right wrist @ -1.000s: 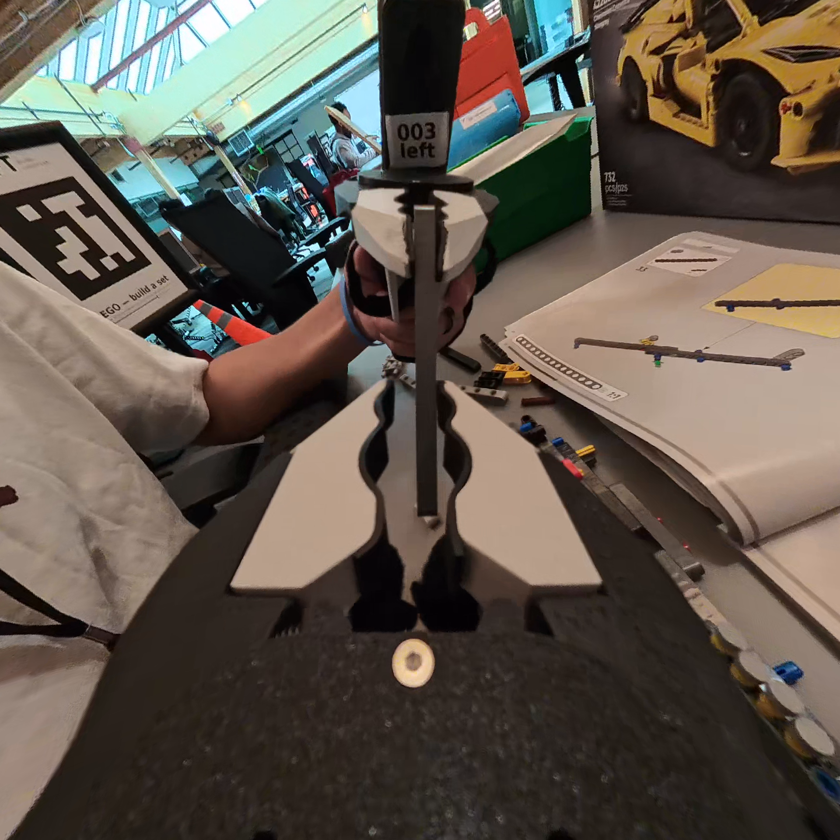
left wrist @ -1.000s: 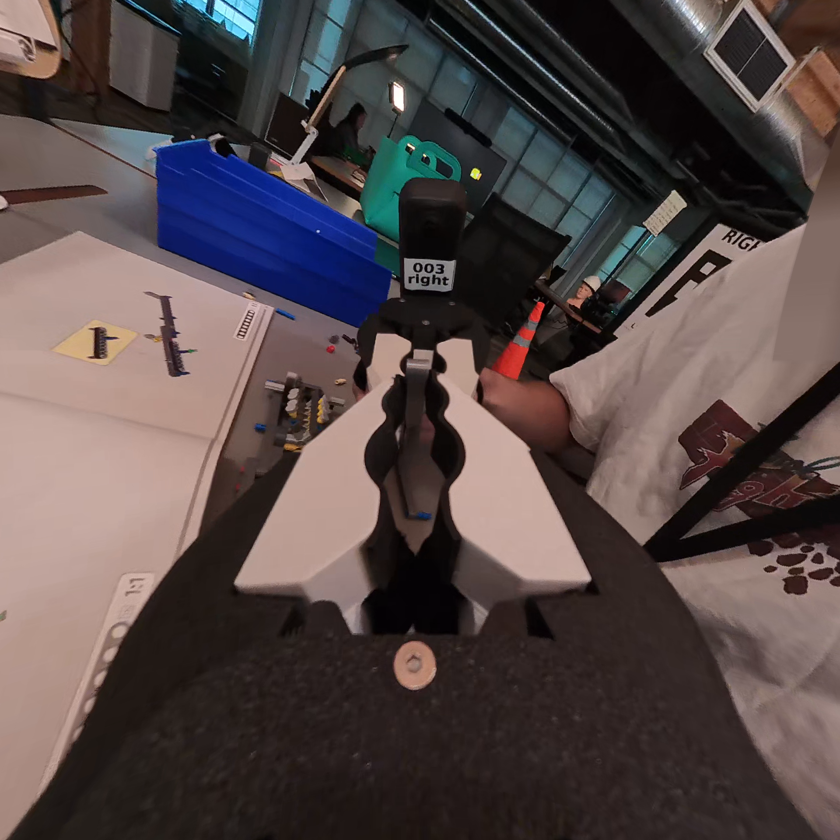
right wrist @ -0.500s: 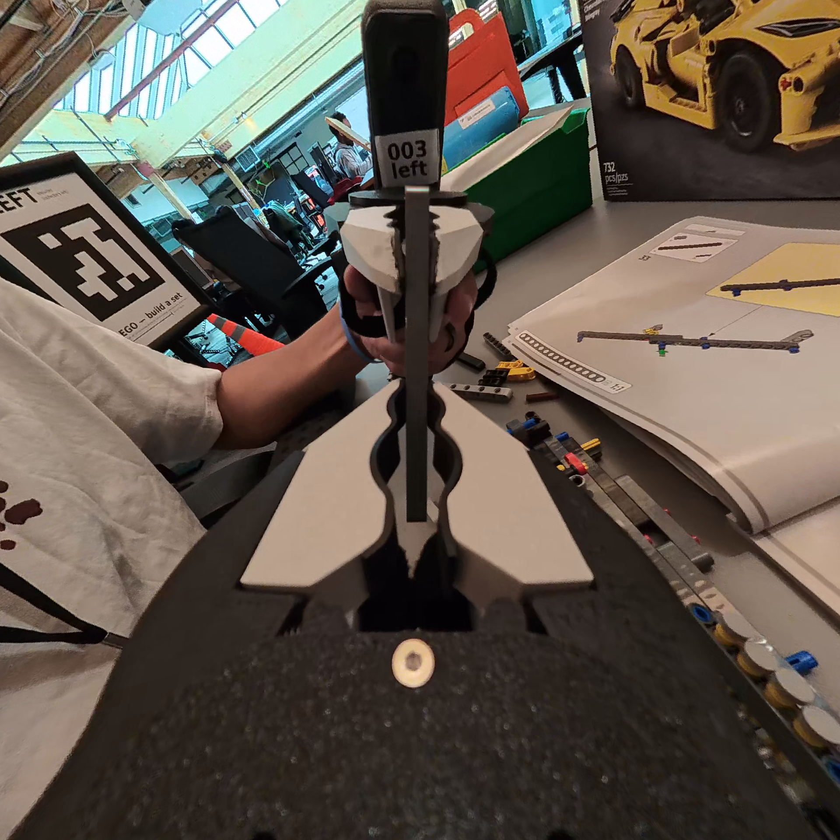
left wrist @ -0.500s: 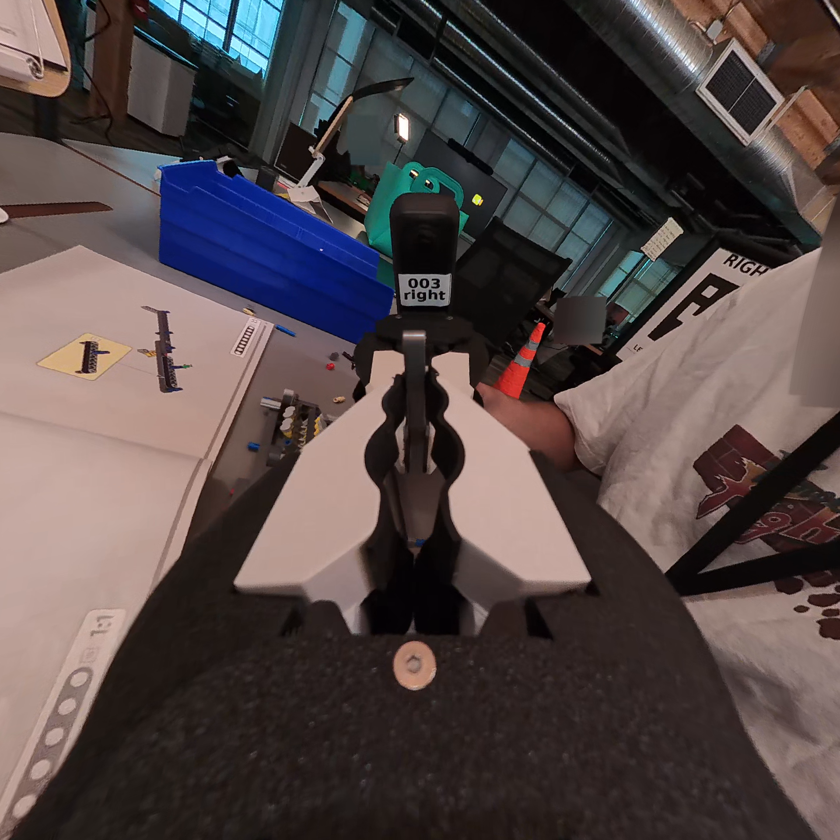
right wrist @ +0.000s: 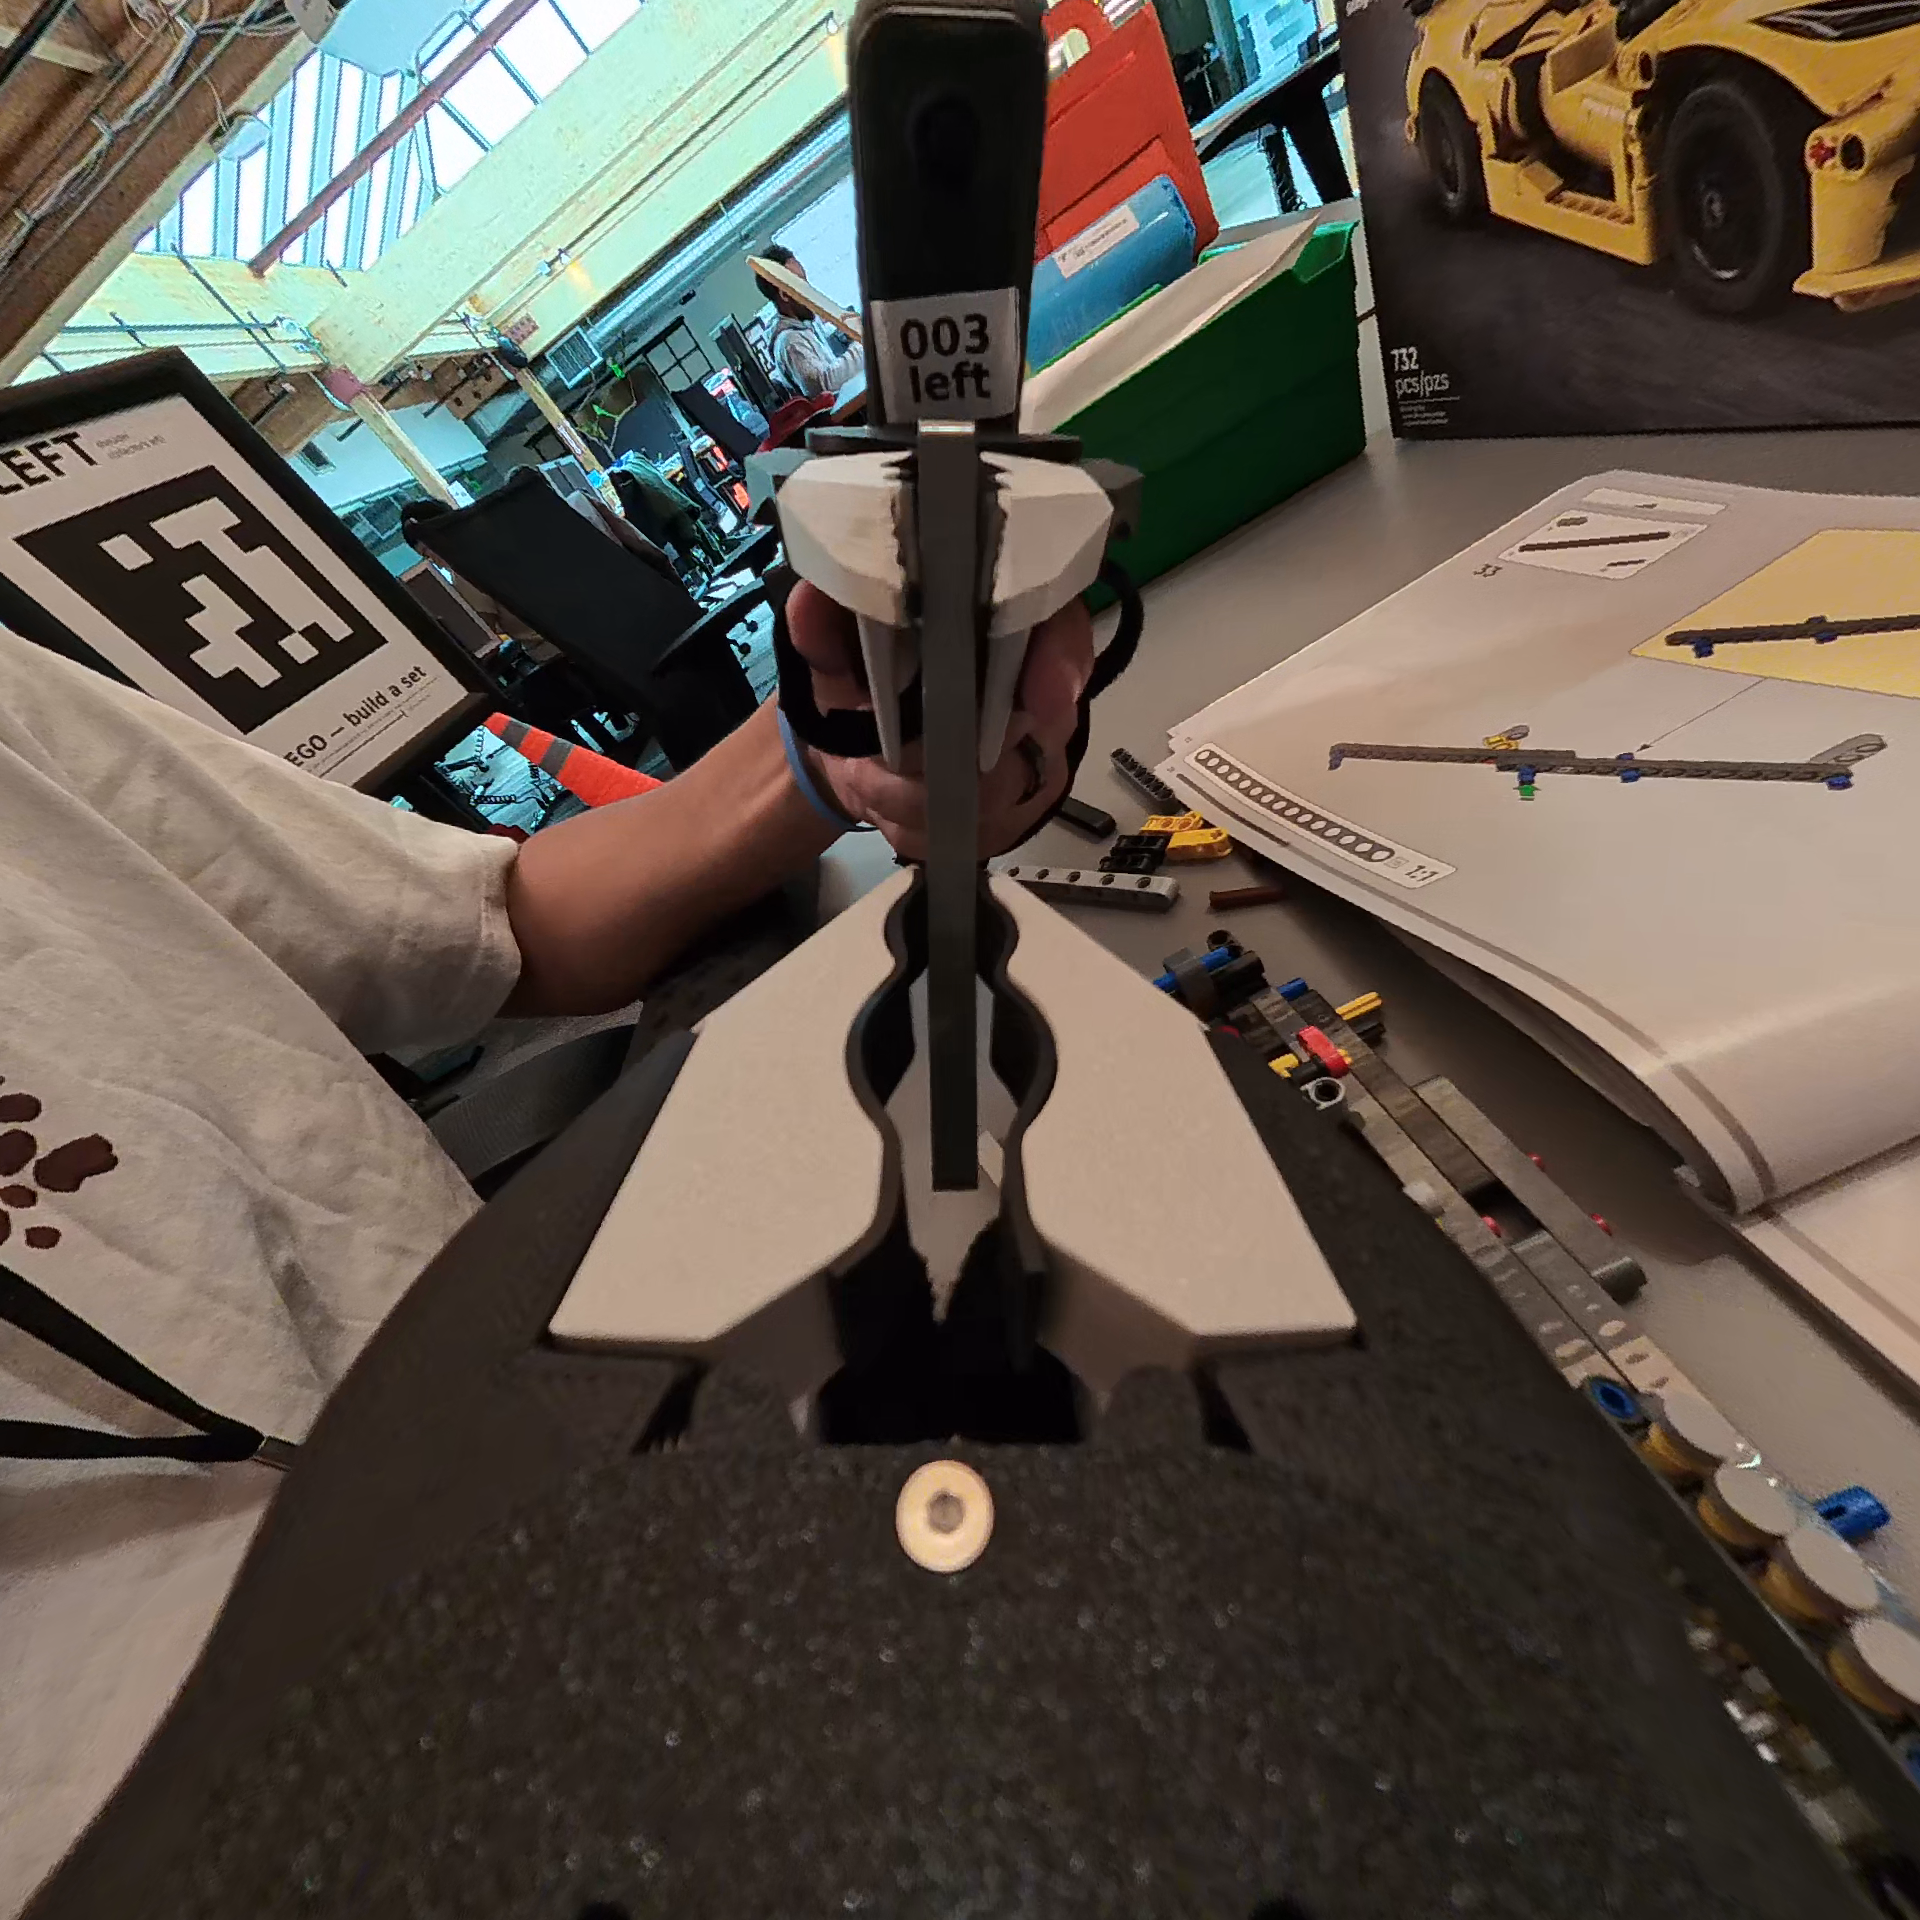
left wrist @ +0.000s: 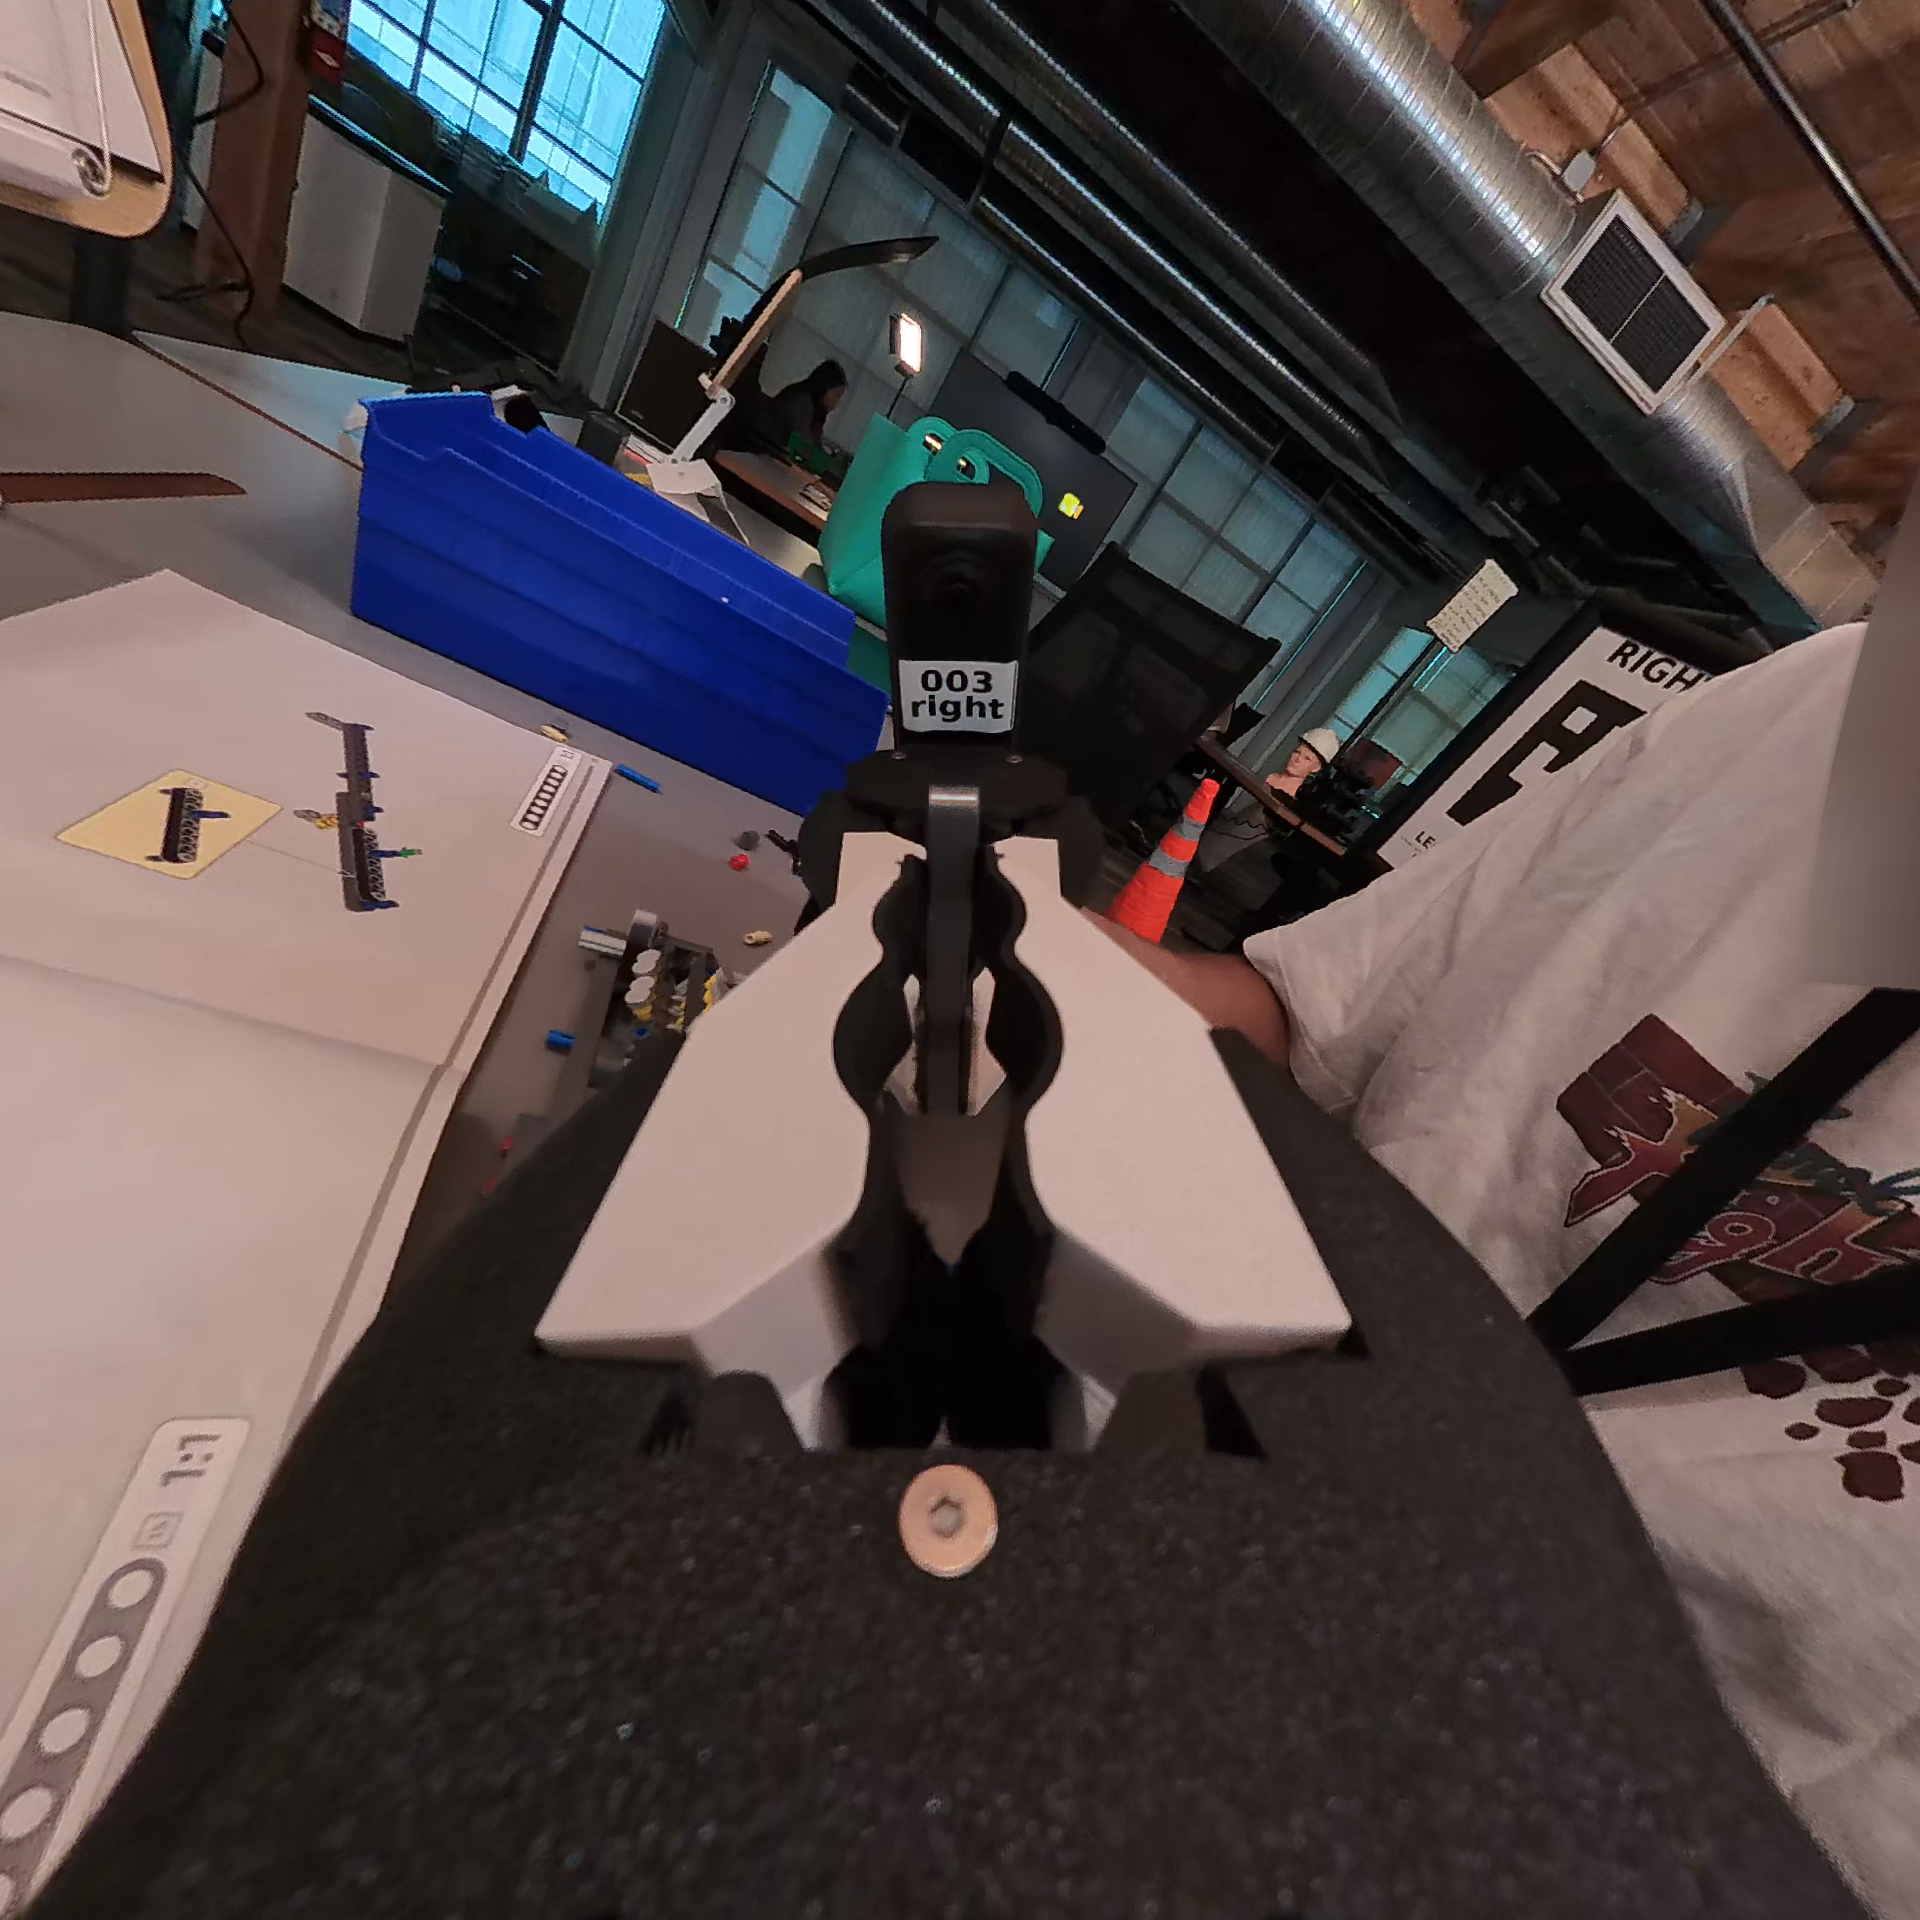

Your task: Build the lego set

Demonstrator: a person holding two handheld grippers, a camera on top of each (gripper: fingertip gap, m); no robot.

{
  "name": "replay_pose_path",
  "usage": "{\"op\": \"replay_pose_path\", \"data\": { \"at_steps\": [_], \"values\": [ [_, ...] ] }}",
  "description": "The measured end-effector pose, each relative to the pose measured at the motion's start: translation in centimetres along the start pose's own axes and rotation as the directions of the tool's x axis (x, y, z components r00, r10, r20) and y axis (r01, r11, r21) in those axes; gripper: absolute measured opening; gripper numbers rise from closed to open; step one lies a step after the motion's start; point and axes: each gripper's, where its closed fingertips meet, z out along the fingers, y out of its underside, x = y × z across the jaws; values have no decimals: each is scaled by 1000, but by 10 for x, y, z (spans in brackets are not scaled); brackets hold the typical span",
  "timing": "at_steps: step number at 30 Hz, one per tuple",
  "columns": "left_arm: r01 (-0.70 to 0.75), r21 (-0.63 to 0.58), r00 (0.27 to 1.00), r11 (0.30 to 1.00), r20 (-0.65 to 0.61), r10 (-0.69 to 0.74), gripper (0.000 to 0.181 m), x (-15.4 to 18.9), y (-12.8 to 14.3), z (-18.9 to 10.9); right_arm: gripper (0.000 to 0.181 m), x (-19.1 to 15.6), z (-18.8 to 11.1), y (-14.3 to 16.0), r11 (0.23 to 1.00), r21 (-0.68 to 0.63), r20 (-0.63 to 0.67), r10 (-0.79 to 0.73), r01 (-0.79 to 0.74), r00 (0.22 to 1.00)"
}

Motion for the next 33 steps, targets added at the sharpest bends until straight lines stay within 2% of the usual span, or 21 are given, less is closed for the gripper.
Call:
{"op": "replay_pose_path", "data": {
  "at_steps": [15,24,26,27,28,29,31,33],
  "values": [
    [-9,-6,1000,1000,-23,9,7,5,1,1,6,-4,-1,-4,1000,22,13,-9,9,1000],
    [-58,-18,998,998,8,58,7,3,1,0,6,-3,-2,-5,999,30,19,20,-21,1000],
    [-82,-102,996,991,36,86,7,0,8,-9,6,0,-3,-3,1000,11,-7,-9,9,1000],
    [-110,-176,988,978,87,126,16,-7,13,-20,6,4,-5,-1,999,-7,-41,-42,41,998],
    [-135,-256,966,957,182,185,35,-21,17,-37,6,9,-7,0,998,-29,-72,-66,64,995],
    [-156,-345,915,926,302,267,44,-41,21,-59,6,13,-10,4,995,-64,-98,-84,78,992],
    [-106,-517,786,849,480,390,45,-81,36,-107,6,13,-11,22,969,-210,-93,-150,128,984],
    [24,-672,756,740,496,427,52,-91,68,-140,6,16,-16,53,876,-445,-83,-246,185,966]
  ]
}}
